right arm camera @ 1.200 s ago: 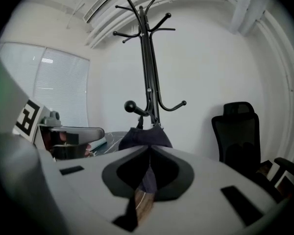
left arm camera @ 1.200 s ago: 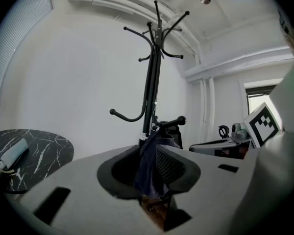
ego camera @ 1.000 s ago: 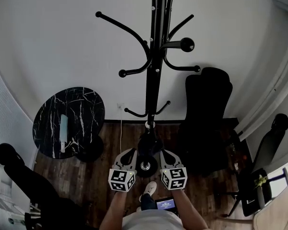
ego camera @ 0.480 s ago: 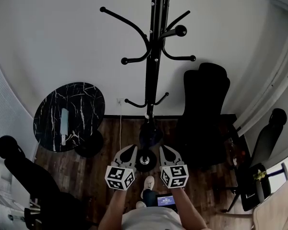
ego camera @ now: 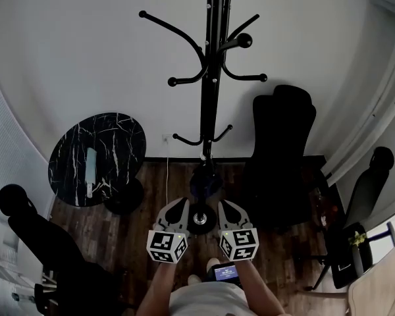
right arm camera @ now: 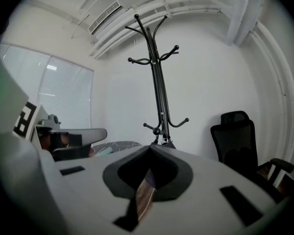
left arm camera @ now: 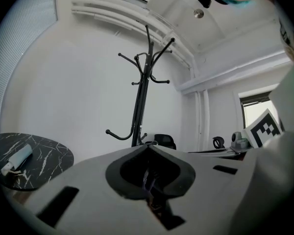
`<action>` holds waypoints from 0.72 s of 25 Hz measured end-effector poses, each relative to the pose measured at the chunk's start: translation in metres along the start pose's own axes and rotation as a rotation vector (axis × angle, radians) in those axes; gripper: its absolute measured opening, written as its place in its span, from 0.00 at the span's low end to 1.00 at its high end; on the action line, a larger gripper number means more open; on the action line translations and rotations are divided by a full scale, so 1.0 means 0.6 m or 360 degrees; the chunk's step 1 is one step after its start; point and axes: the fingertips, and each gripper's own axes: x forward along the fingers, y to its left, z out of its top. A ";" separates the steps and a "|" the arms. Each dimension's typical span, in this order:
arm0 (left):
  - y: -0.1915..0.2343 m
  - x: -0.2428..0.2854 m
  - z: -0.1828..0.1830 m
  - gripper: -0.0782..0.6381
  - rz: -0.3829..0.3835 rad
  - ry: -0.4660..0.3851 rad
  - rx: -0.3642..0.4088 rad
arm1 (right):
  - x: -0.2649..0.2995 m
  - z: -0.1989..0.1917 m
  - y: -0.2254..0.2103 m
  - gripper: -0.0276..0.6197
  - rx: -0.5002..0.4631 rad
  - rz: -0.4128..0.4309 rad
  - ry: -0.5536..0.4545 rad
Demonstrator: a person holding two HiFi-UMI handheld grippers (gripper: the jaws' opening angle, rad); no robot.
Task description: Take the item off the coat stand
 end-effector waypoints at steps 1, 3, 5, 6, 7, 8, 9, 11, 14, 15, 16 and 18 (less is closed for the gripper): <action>0.002 -0.002 -0.002 0.14 0.0015 -0.0004 -0.0003 | -0.004 -0.001 0.000 0.06 -0.0012 -0.0002 0.0001; 0.004 -0.007 -0.010 0.14 0.0049 0.0007 0.0007 | -0.012 -0.006 -0.001 0.06 -0.0030 -0.0008 0.0014; 0.005 -0.010 -0.015 0.14 0.0073 0.0018 0.0015 | -0.018 -0.010 -0.004 0.06 -0.0042 -0.0013 0.0027; 0.003 -0.011 -0.015 0.14 0.0075 0.0019 0.0013 | -0.021 -0.010 -0.006 0.06 -0.0044 -0.0014 0.0031; 0.001 -0.013 -0.014 0.14 0.0073 0.0018 0.0009 | -0.023 -0.011 -0.007 0.06 -0.0043 -0.0013 0.0032; -0.001 -0.014 -0.013 0.14 0.0069 0.0016 0.0007 | -0.026 -0.011 -0.006 0.06 -0.0041 -0.0011 0.0031; -0.002 -0.016 -0.012 0.14 0.0066 0.0014 0.0005 | -0.028 -0.012 -0.006 0.06 -0.0039 -0.0009 0.0031; -0.002 -0.019 -0.011 0.14 0.0067 0.0013 0.0002 | -0.029 -0.012 -0.003 0.06 -0.0038 -0.0003 0.0031; 0.000 -0.022 -0.015 0.14 0.0075 0.0026 -0.0006 | -0.029 -0.014 -0.002 0.06 -0.0039 0.0005 0.0033; 0.000 -0.022 -0.017 0.14 0.0075 0.0031 -0.0008 | -0.029 -0.014 -0.002 0.06 -0.0038 0.0006 0.0033; 0.000 -0.023 -0.019 0.14 0.0074 0.0035 -0.0010 | -0.029 -0.015 -0.002 0.06 -0.0035 0.0005 0.0034; 0.000 -0.023 -0.023 0.14 0.0069 0.0045 -0.0015 | -0.028 -0.017 -0.004 0.06 -0.0022 0.0001 0.0036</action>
